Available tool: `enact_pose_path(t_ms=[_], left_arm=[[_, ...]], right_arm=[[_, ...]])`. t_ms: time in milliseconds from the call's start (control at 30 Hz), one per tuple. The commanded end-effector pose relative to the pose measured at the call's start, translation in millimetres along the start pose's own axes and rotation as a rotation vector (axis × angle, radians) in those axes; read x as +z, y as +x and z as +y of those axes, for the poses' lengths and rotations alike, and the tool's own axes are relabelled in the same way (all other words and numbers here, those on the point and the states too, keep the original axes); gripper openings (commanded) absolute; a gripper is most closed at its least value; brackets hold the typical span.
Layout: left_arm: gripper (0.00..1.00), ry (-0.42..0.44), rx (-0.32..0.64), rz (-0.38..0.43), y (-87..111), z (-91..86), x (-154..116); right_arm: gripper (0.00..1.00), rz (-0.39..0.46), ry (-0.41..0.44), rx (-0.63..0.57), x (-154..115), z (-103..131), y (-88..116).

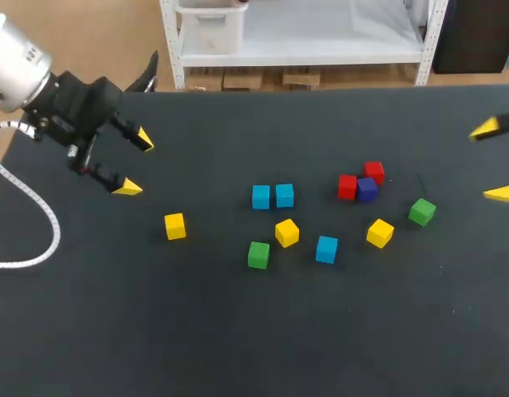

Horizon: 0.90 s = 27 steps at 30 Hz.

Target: Place the blue cubes, place green cubes on the blue cubes, place the yellow cubes on the green cubes, then place the red cubes on the yellow cubes, and place purple cube on the red cubes.

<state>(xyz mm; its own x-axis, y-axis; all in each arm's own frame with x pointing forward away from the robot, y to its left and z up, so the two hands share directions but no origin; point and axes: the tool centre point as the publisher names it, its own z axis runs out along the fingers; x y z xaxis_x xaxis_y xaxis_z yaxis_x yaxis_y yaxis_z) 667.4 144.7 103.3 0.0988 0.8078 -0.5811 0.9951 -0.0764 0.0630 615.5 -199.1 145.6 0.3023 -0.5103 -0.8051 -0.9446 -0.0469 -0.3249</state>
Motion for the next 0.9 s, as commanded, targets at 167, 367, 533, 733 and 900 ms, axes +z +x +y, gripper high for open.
enact_pose_path(t_ms=[167, 367, 533, 733, 900], left_arm=[[1.0, -0.002, 0.003, -0.003, 0.8, -0.3, 0], [1.0, -0.002, 0.003, -0.003, 0.8, -0.3, 0], [1.0, -0.002, 0.003, -0.003, 0.8, -0.3, 0], [1.0, -0.002, 0.003, -0.003, 0.8, -0.3, 0], [1.0, -0.002, 0.003, -0.003, 0.8, -0.3, 0]], right_arm=[[1.0, 0.027, -0.83, -0.509, 61, 3, -43], [1.0, 0.045, -1.01, -0.69, 89, 18, -59], [1.0, 0.087, -1.154, -0.844, 113, 25, -66], [1.0, 0.229, -1.239, -1.044, 143, 36, -64], [1.0, 0.355, -1.232, -1.141, 167, 42, -59]])
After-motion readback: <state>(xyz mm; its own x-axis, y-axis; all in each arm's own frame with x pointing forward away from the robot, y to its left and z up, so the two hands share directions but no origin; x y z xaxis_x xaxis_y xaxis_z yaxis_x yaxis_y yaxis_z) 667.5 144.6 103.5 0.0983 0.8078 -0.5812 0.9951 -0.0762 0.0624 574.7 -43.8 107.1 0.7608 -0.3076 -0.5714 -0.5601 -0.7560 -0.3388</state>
